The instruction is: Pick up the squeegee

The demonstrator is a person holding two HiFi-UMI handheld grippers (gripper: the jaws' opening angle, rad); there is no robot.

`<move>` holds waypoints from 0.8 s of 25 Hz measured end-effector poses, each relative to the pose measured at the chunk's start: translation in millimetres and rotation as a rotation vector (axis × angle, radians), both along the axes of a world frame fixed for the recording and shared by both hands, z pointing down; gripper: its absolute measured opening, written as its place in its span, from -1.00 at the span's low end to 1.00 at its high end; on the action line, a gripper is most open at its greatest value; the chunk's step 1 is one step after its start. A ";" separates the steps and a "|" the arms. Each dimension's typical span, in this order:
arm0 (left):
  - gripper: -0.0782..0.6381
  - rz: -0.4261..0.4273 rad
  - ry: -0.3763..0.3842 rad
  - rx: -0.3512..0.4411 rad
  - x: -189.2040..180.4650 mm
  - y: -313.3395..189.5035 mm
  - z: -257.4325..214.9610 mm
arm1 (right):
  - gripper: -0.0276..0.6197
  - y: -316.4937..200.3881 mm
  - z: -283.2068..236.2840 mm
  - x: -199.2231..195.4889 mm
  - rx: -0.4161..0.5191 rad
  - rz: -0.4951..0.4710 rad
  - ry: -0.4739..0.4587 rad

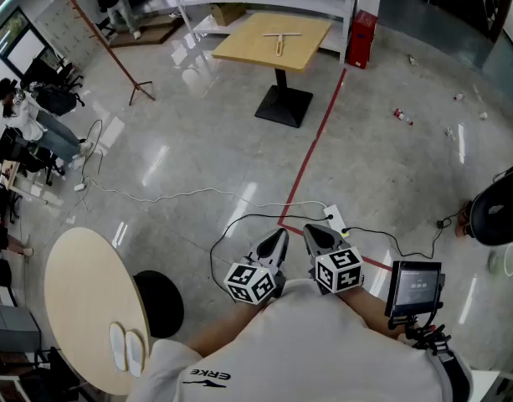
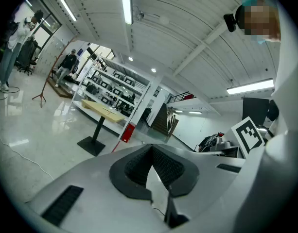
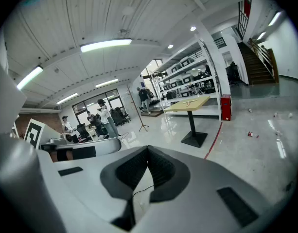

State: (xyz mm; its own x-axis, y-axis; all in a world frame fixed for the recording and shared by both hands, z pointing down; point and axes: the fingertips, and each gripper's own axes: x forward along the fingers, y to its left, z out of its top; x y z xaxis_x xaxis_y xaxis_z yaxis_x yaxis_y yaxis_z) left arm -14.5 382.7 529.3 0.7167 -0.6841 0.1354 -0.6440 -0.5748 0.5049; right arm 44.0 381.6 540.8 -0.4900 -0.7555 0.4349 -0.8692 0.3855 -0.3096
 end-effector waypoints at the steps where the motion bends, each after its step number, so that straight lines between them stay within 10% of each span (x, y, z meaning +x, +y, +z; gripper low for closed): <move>1: -0.77 0.000 0.000 0.000 0.3 -0.1 0.5 | -0.90 0.1 0.9 0.4 -0.001 0.000 0.000; 20: -0.77 -0.027 0.000 -0.002 27.9 -19.8 -3.8 | -0.90 -19.7 -7.3 29.7 0.009 -0.008 -0.037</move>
